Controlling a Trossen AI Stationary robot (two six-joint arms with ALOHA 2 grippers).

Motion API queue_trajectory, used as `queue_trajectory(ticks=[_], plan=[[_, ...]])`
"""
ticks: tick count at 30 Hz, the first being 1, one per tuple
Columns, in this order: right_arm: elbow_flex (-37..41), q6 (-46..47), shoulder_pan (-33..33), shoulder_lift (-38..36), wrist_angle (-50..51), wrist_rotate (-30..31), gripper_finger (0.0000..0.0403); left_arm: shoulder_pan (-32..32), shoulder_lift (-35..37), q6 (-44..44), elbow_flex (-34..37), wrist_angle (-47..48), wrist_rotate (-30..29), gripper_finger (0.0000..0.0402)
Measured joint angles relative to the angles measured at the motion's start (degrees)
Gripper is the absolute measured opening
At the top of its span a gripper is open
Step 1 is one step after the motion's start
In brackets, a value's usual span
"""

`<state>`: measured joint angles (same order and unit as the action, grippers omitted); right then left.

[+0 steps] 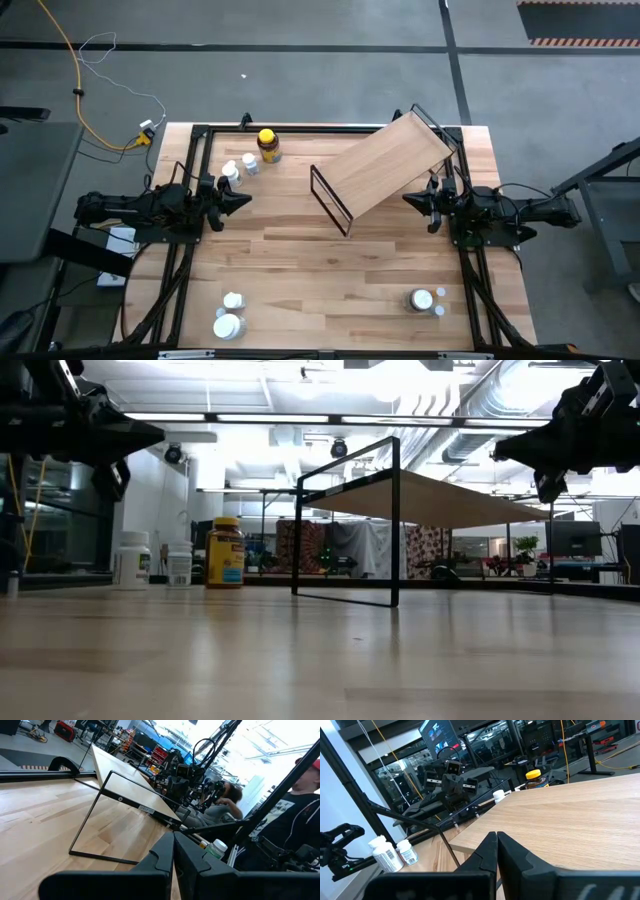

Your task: Pick and place medicine bottles onto shelf by color

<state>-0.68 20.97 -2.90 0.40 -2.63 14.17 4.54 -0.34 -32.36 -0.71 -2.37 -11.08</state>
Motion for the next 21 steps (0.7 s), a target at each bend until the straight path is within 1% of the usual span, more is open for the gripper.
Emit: queue_trajectory(ticks=[17, 21], plan=[[0.00, -0.01, 0.00, 0.00, 0.00, 0.00, 0.0000, -0.02, 0.00, -0.02, 0.00, -0.20, -0.03, 0.0001], [0.00, 0.00, 0.01, 0.01, 0.00, 0.00, 0.0000, -0.01, 0.00, -0.93, 0.00, -1.98, -1.76, 0.0001]])
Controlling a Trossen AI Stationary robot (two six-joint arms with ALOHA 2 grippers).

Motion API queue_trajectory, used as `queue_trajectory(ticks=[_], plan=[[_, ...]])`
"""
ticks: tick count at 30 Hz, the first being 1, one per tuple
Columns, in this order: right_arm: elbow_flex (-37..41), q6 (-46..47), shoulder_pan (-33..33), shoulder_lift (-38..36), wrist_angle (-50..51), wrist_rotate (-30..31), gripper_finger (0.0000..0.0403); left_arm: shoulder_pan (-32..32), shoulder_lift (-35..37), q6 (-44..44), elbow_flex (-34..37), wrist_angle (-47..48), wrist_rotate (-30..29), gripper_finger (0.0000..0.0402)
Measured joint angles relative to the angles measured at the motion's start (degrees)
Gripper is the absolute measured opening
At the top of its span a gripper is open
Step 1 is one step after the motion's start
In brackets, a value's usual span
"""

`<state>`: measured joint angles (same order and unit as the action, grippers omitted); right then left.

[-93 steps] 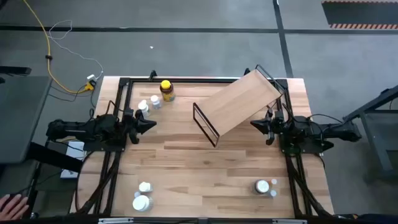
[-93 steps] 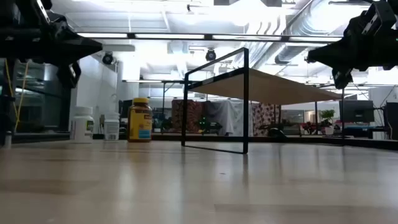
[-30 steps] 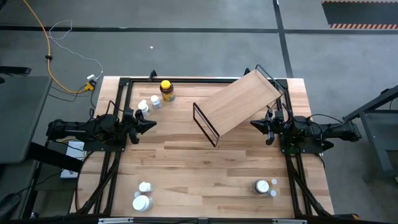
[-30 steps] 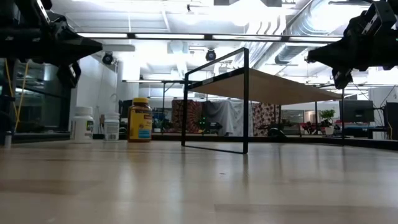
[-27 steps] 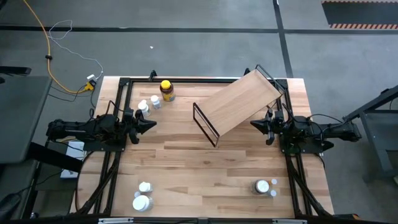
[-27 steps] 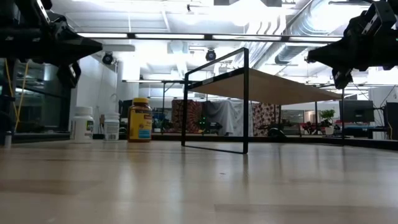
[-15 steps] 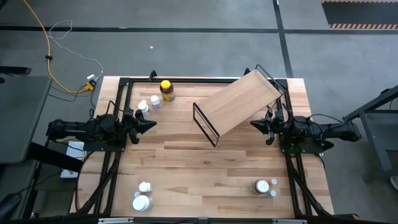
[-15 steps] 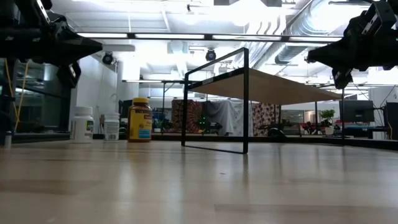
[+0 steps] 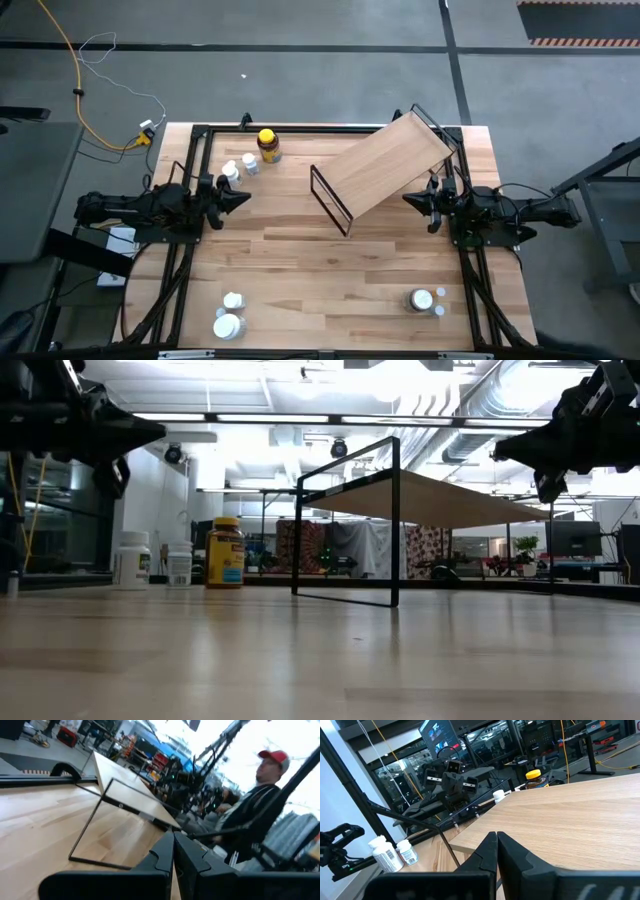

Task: Pick and place medicine bottles onto shelf by color
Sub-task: Put the large white pill bottle on the shelf

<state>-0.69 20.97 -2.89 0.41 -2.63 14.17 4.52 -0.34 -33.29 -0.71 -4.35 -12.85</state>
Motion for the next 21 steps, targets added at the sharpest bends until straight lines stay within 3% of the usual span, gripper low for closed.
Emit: queue_trajectory(ticks=[11, 16, 21], plan=[[0.02, 0.00, 0.00, -0.01, 0.00, 0.00, 0.0000, -0.01, -0.02, -0.62, 0.00, -12.03, -4.80, 0.0001], [0.01, 0.00, 0.01, 0.01, 0.01, 0.00, 0.0000, 0.03, -0.02, -0.91, 0.00, -17.41, -14.33, 0.0001], [0.00, 0.00, 0.01, 0.01, 0.00, 0.13, 0.0000, 0.01, -2.63, -2.47, -0.79, -26.93, -16.20, 0.0001]])
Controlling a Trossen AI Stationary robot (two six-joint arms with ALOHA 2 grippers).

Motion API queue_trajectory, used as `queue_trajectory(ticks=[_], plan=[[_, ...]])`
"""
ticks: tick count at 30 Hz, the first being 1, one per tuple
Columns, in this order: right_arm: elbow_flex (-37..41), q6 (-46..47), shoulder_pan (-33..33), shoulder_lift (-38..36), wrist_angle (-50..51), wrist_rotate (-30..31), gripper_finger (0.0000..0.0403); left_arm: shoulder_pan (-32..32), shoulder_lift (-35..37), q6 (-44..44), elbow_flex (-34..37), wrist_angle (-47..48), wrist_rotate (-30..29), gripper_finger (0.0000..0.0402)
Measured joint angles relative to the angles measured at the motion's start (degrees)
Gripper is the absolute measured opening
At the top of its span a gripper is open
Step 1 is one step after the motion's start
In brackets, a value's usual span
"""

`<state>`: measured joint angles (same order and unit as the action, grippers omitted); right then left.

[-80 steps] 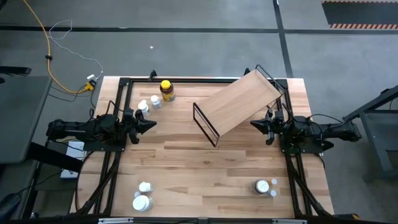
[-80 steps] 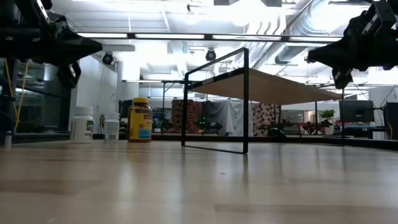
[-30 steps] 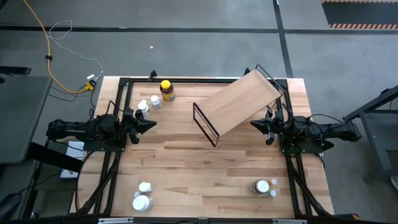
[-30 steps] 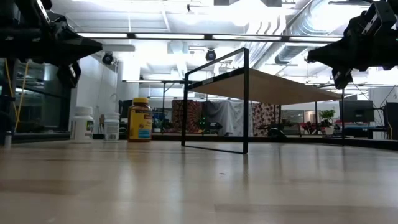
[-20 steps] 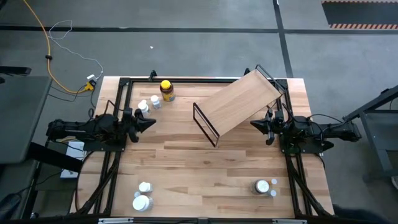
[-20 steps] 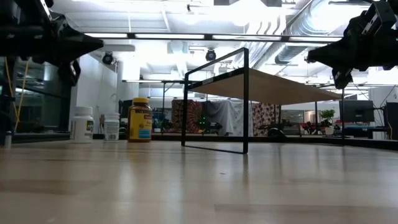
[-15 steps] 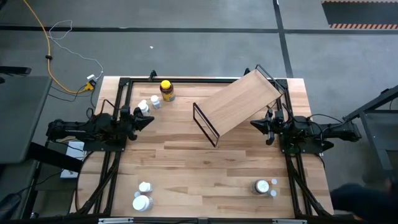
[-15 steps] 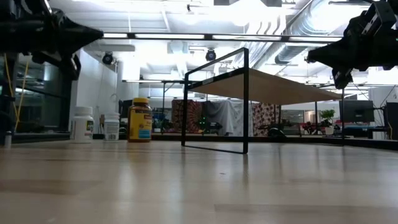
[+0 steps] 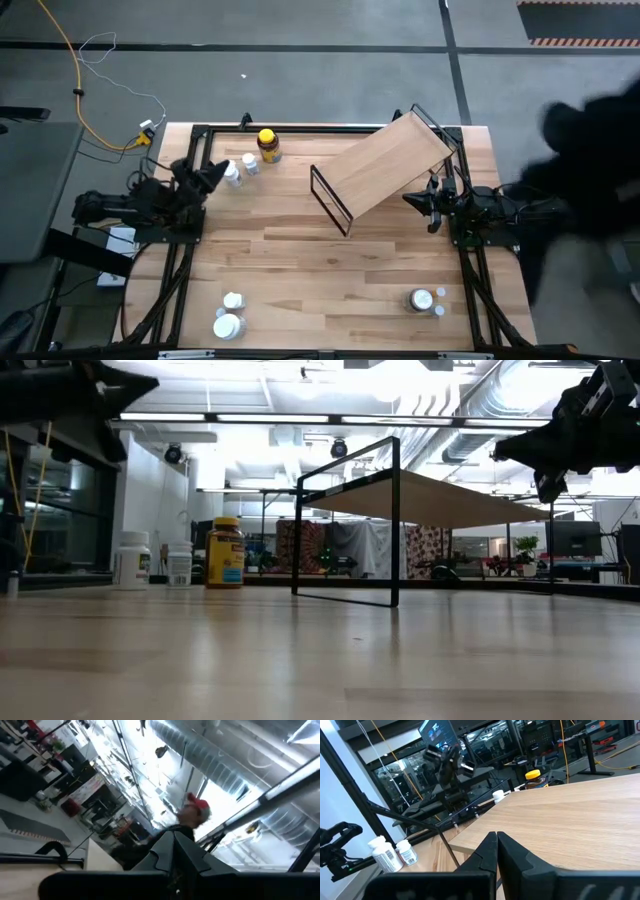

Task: Pick and place medicine bottles onto shelf by color
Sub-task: Put the large white pill bottle on the shelf

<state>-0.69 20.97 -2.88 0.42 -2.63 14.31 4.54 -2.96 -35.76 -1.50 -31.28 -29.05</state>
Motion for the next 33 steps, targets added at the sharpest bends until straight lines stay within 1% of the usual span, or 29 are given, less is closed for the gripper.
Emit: queue_trajectory(ticks=[3, 5, 7, 9, 11, 15, 17, 20, 24, 27, 29, 33], plan=[[0.02, 0.00, 0.00, -0.02, 0.00, 0.02, 0.0000, 0.00, -3.76, 0.29, -4.80, 0.52, 0.32, 0.0001], [0.01, 0.00, -0.02, -0.01, 0.00, 0.00, 0.0000, 0.00, -7.19, 1.73, -9.57, 5.39, 0.36, 0.0001], [0.02, -0.01, 0.00, -0.02, 0.00, 0.00, 0.0000, 0.00, -11.02, 4.47, -16.04, 13.12, 0.32, 0.0004], [0.00, -0.02, -0.02, -0.02, 0.00, 0.00, 0.0000, 0.03, -14.61, 6.77, -23.64, 23.97, -0.94, 0.0012], [0.00, -0.01, -0.02, -0.02, 0.00, -0.01, 0.0000, 0.66, -18.64, 8.24, -31.48, 37.76, -3.38, 0.0027], [0.00, 0.00, -0.02, -0.02, 0.00, -0.03, 0.0000, 3.79, -26.01, 6.08, -44.76, 65.13, -7.67, 0.0070], [0.01, 0.00, -0.01, -0.02, 0.00, -0.05, 0.0000, 6.20, -28.88, 3.17, -48.92, 76.58, -7.85, 0.0096], [0.00, 0.00, 0.00, -0.02, 0.00, -0.22, 0.0000, 10.43, -32.27, -1.40, -51.54, 87.92, -5.56, 0.0140], [0.02, 0.00, -0.02, -0.02, 0.00, -0.22, 0.0000, 16.88, -35.33, -4.60, -51.75, 95.11, 0.40, 0.0199], [0.02, 0.00, -0.02, -0.02, 0.00, -0.22, 0.0000, 21.56, -38.52, -4.50, -51.75, 95.63, 6.47, 0.0238], [0.02, 0.00, -0.02, -0.02, 0.00, -0.20, 0.0000, 24.32, -40.79, -2.64, -51.75, 95.34, 10.48, 0.0261], [0.00, 0.00, -0.01, -0.02, 0.00, -0.20, 0.0000, 29.09, -46.03, 1.13, -51.75, 95.36, 16.67, 0.0294]])
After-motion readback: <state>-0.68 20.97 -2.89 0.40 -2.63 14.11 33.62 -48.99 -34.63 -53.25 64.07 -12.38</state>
